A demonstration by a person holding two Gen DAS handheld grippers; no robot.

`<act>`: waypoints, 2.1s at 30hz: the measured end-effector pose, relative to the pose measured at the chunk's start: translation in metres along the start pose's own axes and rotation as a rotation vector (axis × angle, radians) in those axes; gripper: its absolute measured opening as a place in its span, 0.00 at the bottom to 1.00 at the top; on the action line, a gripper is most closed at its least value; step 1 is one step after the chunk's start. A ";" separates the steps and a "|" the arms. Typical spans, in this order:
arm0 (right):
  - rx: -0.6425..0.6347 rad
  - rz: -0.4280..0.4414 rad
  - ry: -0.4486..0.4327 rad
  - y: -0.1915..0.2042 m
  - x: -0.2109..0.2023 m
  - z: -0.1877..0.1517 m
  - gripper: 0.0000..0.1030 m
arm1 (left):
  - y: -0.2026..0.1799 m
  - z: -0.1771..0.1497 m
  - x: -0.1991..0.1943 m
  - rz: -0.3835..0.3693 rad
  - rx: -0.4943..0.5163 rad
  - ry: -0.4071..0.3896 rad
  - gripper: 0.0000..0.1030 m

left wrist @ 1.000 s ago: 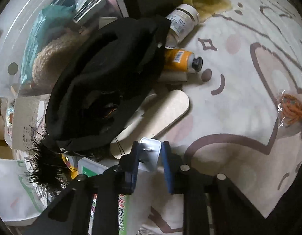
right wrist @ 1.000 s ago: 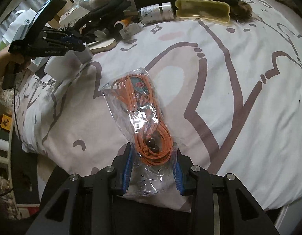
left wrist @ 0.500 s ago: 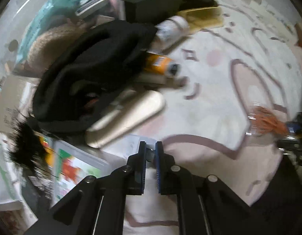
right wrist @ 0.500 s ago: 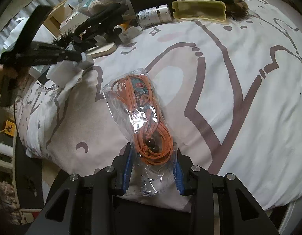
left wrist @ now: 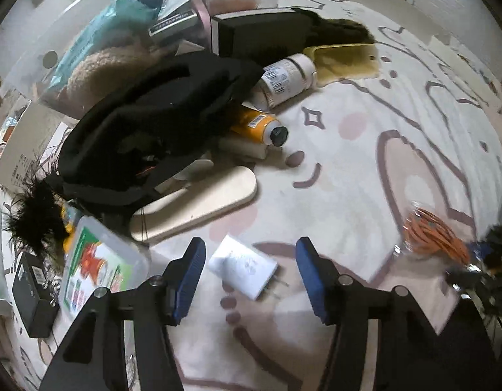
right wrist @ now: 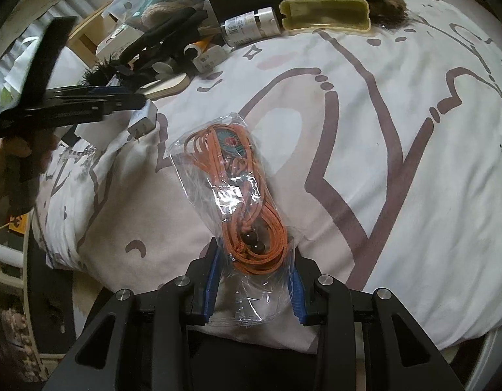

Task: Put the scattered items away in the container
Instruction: 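Grasp the white charger with the left tool while the right tool holds the cable bag, then lift the white charger with the left tool while the right tool lifts the cable bag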

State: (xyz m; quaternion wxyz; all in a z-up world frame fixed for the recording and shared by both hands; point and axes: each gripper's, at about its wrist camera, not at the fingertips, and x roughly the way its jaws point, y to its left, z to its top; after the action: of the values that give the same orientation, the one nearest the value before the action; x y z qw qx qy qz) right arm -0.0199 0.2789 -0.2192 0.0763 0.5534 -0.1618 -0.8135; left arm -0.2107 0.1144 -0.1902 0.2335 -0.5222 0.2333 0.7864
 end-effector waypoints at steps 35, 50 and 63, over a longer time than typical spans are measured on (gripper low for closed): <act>-0.282 -0.230 -0.114 0.023 0.019 -0.001 1.00 | -0.026 -0.111 -0.021 -0.078 -0.355 -0.081 1.00; -0.249 -0.256 -0.121 0.030 0.025 0.028 0.66 | -0.027 -0.127 -0.010 -0.021 -0.448 -0.057 1.00; -0.202 -0.142 -0.097 0.016 0.028 0.032 0.44 | -0.017 -0.108 -0.023 -0.082 -0.402 -0.177 0.70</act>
State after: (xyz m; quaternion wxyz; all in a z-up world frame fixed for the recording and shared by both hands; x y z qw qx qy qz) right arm -0.0605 0.2609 -0.2275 0.0657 0.5130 -0.0430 -0.8548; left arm -0.1158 0.0587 -0.2084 0.1759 -0.4960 0.0289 0.8498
